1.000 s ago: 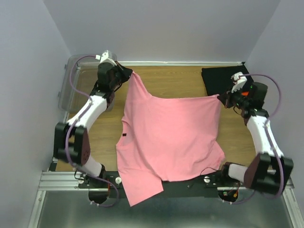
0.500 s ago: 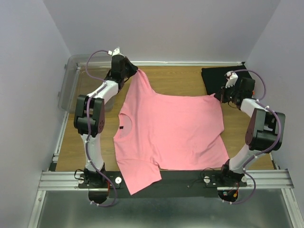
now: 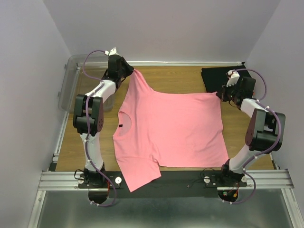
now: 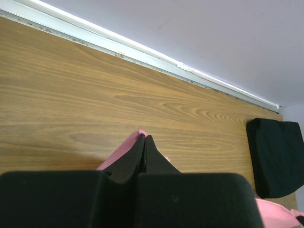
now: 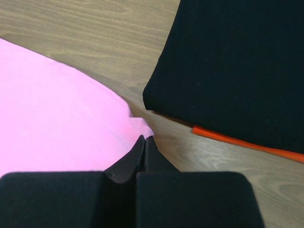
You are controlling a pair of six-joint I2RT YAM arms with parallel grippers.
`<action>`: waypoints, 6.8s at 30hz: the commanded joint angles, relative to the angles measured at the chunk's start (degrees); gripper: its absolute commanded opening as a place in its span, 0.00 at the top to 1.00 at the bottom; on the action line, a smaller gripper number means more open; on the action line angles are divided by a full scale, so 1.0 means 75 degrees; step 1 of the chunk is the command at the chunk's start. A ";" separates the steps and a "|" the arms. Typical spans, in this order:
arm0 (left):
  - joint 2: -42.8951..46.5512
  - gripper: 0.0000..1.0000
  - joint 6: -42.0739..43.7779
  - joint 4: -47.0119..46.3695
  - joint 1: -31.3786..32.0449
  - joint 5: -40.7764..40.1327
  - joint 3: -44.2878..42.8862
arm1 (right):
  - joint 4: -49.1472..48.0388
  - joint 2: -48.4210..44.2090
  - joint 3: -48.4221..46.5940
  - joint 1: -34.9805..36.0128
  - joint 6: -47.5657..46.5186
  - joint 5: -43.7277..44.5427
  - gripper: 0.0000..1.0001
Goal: Fold and stack the t-shirts
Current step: Fold the tshirt
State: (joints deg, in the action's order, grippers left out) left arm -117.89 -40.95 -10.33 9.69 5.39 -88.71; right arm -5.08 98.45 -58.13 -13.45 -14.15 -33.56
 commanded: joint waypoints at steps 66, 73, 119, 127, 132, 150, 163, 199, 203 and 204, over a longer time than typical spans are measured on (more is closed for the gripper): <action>0.1737 1.00 0.1464 -0.0205 -0.0249 0.1250 0.1549 | -0.0236 0.0232 0.0286 -0.1687 0.0645 -0.2299 0.99; 0.1983 1.00 0.1452 -0.0369 -0.0273 0.1403 0.1913 | -0.0213 0.0373 0.0297 -0.1687 0.0563 -0.2287 0.99; 0.3905 1.00 0.1569 -0.0147 -0.0296 0.1743 0.3952 | -0.0049 0.0595 0.0216 -0.1687 0.0527 -0.2334 0.99; 0.4163 1.00 0.1558 -0.0111 -0.0296 0.1743 0.4187 | 0.0021 0.0642 0.0157 -0.1687 0.0528 -0.2369 0.96; 0.4234 1.00 0.1558 -0.0053 -0.0296 0.1696 0.4245 | 0.0080 0.0595 0.0203 -0.1698 0.0423 -0.2345 0.95; 0.4608 1.00 0.1628 0.0228 -0.0296 0.1590 0.4503 | 0.0267 0.0478 0.0239 -0.1769 0.0177 -0.2299 0.94; 0.4749 1.00 0.1675 0.0334 -0.0296 0.1614 0.4620 | 0.0431 0.0502 0.0204 -0.1769 0.0071 -0.2240 0.94; 0.5359 1.00 0.1616 0.0416 -0.0296 0.1719 0.5148 | 0.0642 0.0595 0.0098 -0.1769 -0.0023 -0.2146 0.94; 0.5394 1.00 0.1605 0.0381 -0.0296 0.1778 0.5253 | 0.0654 0.0549 0.0121 -0.1769 -0.0082 -0.2088 0.94; 0.5394 1.00 0.1604 0.0381 -0.0296 0.1778 0.5265 | 0.0654 0.0537 0.0145 -0.1769 -0.0093 -0.2076 0.94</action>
State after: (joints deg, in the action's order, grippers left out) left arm -79.05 -28.97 -7.16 7.92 17.45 -50.30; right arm -1.06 102.13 -55.88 -26.26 -13.56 -50.22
